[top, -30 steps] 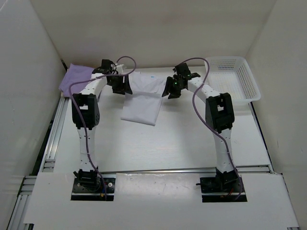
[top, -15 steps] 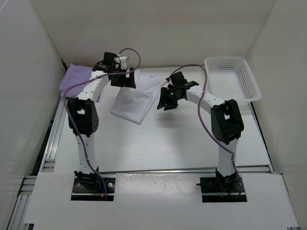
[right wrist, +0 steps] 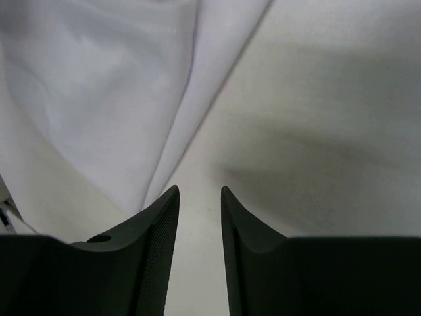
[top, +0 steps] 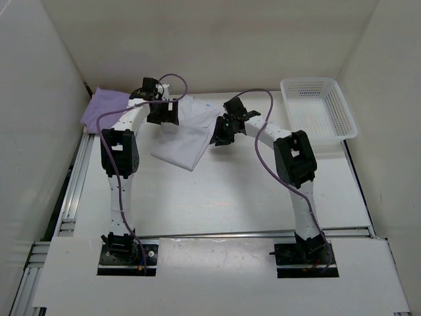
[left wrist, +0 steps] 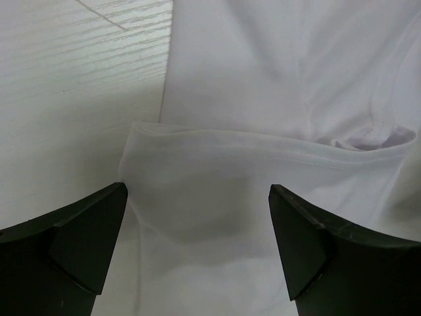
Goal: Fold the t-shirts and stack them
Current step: Grab one side of the 2/3 rectangular tshirt with both arms
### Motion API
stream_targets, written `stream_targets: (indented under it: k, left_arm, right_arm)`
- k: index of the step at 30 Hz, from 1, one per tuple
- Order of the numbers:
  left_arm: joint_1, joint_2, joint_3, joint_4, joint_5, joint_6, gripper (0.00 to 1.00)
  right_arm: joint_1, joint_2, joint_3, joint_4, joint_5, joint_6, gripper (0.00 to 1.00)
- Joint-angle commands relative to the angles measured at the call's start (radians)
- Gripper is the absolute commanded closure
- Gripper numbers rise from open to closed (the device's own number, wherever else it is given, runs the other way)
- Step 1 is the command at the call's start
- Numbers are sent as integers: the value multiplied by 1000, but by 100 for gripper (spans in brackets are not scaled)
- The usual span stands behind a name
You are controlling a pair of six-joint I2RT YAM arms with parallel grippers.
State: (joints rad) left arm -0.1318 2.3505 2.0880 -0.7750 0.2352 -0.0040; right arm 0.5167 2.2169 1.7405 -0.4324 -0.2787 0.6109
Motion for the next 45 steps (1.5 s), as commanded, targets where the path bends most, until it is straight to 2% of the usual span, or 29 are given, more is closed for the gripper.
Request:
stream_targets:
  k: [1,3,8,15,21,22,27,29,31,36,45]
  left_arm:
    - [0,-45,21,10,0,4,0]
    - [0,-45,21,10,10,4,0]
    - [0,-25,12,10,19,4,0]
    - [9,4,41,10,19,4,0]
    - [9,13,41,10,19,4,0]
    - [9,13,50,10,29,4,0]
    - [9,32,50,10,29,4,0]
    - [9,32,61,10,16,4,0]
    - [9,41,72,10,16,4,0]
    - [0,59,93,10,-4,4,0]
    - [0,50,112,19,-57,4,0]
  right_arm:
    - [-3,36,99,81,61,29,65]
    - [-3,67,149,99,85,6,65]
    - [-3,148,249,126,107,-39,55]
    - [-3,254,388,126,78,-37,53]
    - [-3,268,369,135,104,-26,53]
    - [-3,268,369,135,69,-26,54]
    - [-3,236,325,153,71,-37,91]
    - [-3,207,280,165,94,-37,97]
    - [-3,167,226,176,104,-37,100]
    - [-3,100,151,195,142,-46,100]
    - [-3,98,160,195,150,-46,99]
